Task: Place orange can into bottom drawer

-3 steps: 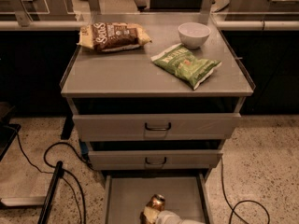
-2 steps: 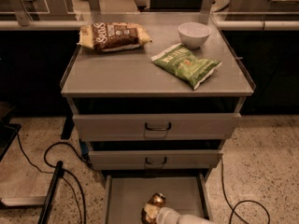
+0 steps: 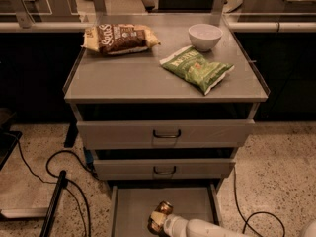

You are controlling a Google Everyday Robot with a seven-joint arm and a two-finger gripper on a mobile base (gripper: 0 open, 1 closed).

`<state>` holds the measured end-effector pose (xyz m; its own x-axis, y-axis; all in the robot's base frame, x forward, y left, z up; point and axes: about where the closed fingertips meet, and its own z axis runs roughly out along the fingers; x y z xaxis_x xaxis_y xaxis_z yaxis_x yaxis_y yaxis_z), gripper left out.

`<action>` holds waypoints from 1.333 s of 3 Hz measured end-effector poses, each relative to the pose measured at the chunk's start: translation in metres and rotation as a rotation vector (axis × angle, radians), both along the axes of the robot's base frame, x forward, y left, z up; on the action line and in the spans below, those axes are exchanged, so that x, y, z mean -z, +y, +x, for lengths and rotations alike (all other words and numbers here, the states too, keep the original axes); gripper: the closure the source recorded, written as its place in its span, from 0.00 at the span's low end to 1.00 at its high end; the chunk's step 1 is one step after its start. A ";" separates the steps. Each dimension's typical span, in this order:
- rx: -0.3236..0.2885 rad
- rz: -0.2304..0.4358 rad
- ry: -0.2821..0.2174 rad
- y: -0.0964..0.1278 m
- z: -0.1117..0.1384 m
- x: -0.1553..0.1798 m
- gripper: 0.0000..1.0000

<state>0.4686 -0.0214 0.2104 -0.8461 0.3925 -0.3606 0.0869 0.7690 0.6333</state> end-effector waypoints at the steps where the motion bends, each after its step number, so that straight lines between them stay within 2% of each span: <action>1: 0.008 0.024 -0.003 0.000 0.001 0.004 1.00; 2: 0.024 0.064 0.003 -0.002 0.008 0.018 1.00; 4: -0.013 0.077 0.042 0.004 0.030 0.050 1.00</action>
Offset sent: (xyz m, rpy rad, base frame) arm 0.0200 -0.0076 -0.0322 0.1128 0.0064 -0.0500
